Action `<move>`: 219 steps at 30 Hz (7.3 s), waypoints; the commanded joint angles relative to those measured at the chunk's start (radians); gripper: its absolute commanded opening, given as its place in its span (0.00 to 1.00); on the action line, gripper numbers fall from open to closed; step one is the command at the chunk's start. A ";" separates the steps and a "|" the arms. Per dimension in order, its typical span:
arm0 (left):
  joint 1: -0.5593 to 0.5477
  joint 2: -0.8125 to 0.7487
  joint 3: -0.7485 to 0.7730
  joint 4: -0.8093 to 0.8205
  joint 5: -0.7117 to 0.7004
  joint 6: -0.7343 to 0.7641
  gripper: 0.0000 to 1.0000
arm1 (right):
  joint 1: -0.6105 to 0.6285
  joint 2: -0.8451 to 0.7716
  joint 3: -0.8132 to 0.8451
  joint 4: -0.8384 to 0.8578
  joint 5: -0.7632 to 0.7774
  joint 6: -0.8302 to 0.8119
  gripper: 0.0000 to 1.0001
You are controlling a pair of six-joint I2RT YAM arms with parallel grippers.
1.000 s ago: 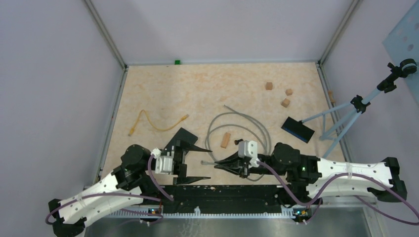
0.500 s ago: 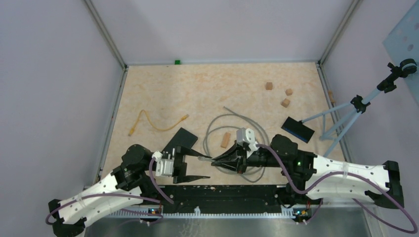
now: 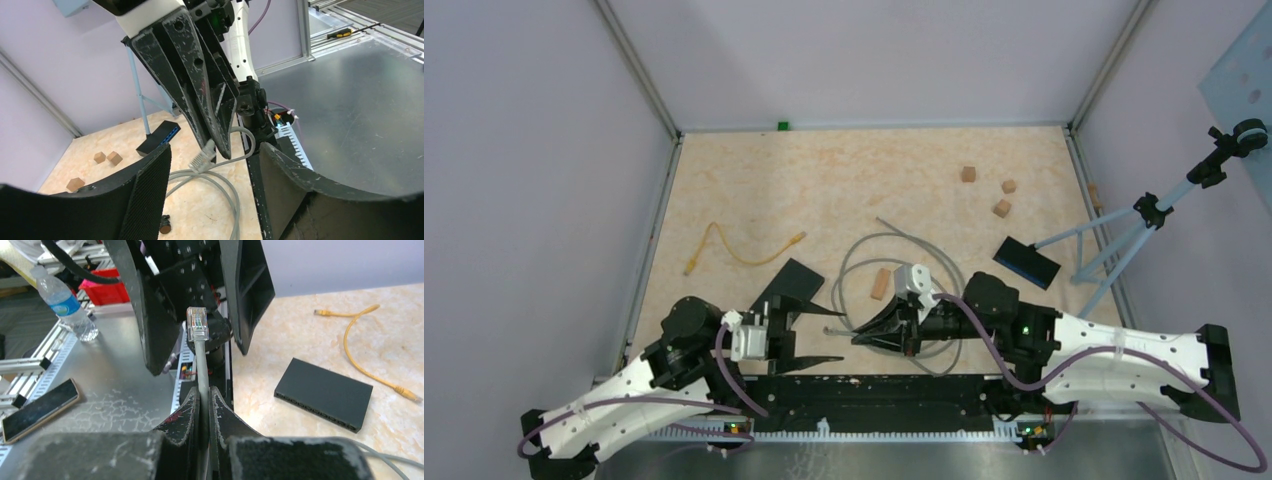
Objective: Insert the plug into the switch port
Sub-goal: Pick up the connector from the center of the board, then insert the connector into the switch port.
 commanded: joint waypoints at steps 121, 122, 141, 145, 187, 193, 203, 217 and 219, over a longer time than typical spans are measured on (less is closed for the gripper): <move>-0.004 -0.079 -0.155 -0.466 -0.682 -1.334 0.00 | -0.036 0.407 -0.267 0.481 0.126 -0.363 0.26; -0.003 -0.077 -0.156 -0.461 -0.682 -1.332 0.00 | -0.036 0.406 -0.265 0.481 0.123 -0.362 0.28; -0.003 -0.078 -0.175 -0.429 -0.627 -1.306 0.00 | -0.042 0.388 -0.247 0.501 0.084 -0.332 0.27; -0.004 -0.098 -0.182 -0.437 -0.632 -1.310 0.00 | -0.043 0.365 -0.254 0.508 0.082 -0.323 0.31; -0.002 0.070 0.081 -0.732 -1.147 -0.988 0.88 | -0.084 0.292 -0.128 0.156 0.185 -0.117 0.00; -0.001 0.057 0.145 -0.793 -1.253 -0.933 0.88 | -0.152 0.312 -0.090 0.111 0.027 0.049 0.00; 0.023 0.235 0.119 -0.683 -1.160 -0.779 0.98 | -0.248 0.299 -0.106 0.151 -0.122 0.164 0.00; 0.667 0.363 0.003 -0.460 -0.823 -0.652 0.99 | -0.267 0.429 0.012 -0.042 0.033 0.193 0.00; 0.689 0.365 -0.033 -0.444 -0.845 -0.690 0.99 | -0.242 0.466 0.032 -0.030 0.104 0.187 0.00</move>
